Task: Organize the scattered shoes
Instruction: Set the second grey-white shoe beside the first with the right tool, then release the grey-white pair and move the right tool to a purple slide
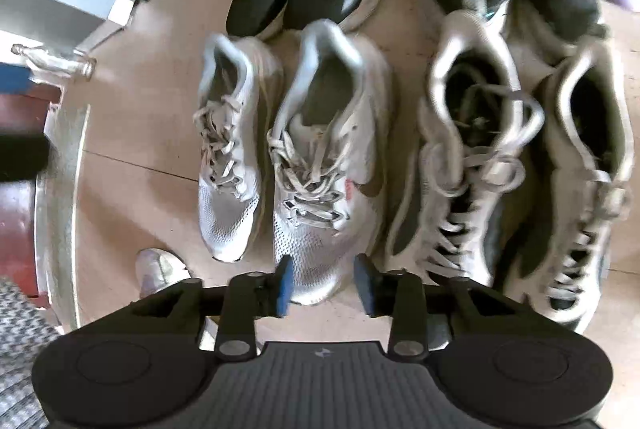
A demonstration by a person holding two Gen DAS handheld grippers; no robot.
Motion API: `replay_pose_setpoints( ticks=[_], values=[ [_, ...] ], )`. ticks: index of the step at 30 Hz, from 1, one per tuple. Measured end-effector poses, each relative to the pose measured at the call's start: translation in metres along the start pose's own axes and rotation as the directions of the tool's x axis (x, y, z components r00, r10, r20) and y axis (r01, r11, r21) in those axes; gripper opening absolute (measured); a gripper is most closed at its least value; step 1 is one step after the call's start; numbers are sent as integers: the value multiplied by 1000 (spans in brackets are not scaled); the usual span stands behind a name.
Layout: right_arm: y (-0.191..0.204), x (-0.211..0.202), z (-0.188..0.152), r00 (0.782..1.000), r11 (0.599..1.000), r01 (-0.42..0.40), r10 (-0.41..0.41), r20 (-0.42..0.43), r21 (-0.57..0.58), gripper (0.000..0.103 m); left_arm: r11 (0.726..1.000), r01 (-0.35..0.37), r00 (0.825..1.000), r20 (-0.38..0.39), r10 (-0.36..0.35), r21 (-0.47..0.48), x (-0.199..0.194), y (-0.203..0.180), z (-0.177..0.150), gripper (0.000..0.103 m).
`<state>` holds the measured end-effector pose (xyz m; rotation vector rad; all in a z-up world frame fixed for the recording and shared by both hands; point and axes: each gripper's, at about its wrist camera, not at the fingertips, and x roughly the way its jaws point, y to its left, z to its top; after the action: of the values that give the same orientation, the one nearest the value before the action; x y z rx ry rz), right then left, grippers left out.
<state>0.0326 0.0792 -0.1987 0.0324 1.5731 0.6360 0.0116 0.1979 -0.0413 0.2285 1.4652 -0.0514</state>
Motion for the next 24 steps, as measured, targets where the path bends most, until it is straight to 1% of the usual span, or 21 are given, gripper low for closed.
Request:
replay_pose_setpoints(
  ticks=[2, 4, 6, 9, 11, 13, 14, 16, 18, 19, 20, 21, 24],
  values=[
    [7, 6, 6, 999, 999, 22, -21, 34, -31, 53, 1000, -4, 1000, 6, 4, -14, -2, 6, 1, 93],
    [14, 16, 15, 997, 995, 61, -57, 59, -79, 63, 999, -20, 1000, 5, 20, -25, -2, 12, 2, 93],
    [18, 26, 23, 993, 988, 99, -91, 70, -120, 64, 998, -38, 999, 13, 38, -48, -3, 19, 5, 93],
    [15, 50, 32, 989, 979, 146, -143, 38, -144, 64, 995, -41, 999, 13, 43, -94, -2, 31, 9, 94],
    [9, 59, 33, 990, 982, 142, -143, 5, -122, 65, 993, -43, 999, 12, 45, -108, -2, 35, 11, 94],
    [2, 69, 36, 993, 991, 119, -119, 9, -59, 63, 992, -45, 999, 10, 47, -118, -1, 37, 13, 94],
    [2, 71, 37, 993, 992, 115, -115, 16, -47, 62, 992, -46, 999, 9, 47, -120, -1, 38, 13, 94],
    [1, 74, 40, 997, 997, 75, -75, 30, 7, 56, 992, -49, 999, 4, 50, -115, 0, 37, 15, 94],
    [0, 75, 45, 999, 998, 24, -26, 32, 58, 53, 993, -49, 999, 0, 49, -106, 2, 36, 17, 94],
    [1, 76, 48, 999, 998, 8, -11, 31, 69, 53, 994, -48, 999, -3, 48, -102, 4, 35, 18, 95],
    [4, 78, 49, 999, 999, 19, -20, 25, 51, 54, 994, -47, 999, -8, 46, -98, 5, 34, 19, 95],
    [7, 79, 50, 999, 999, 30, -30, 15, 38, 57, 994, -46, 999, -13, 45, -94, 7, 33, 19, 95],
    [4, 73, 52, 1000, 996, 30, -29, -13, 84, 59, 997, -45, 999, -24, 44, -69, 10, 26, 22, 95]
  ],
)
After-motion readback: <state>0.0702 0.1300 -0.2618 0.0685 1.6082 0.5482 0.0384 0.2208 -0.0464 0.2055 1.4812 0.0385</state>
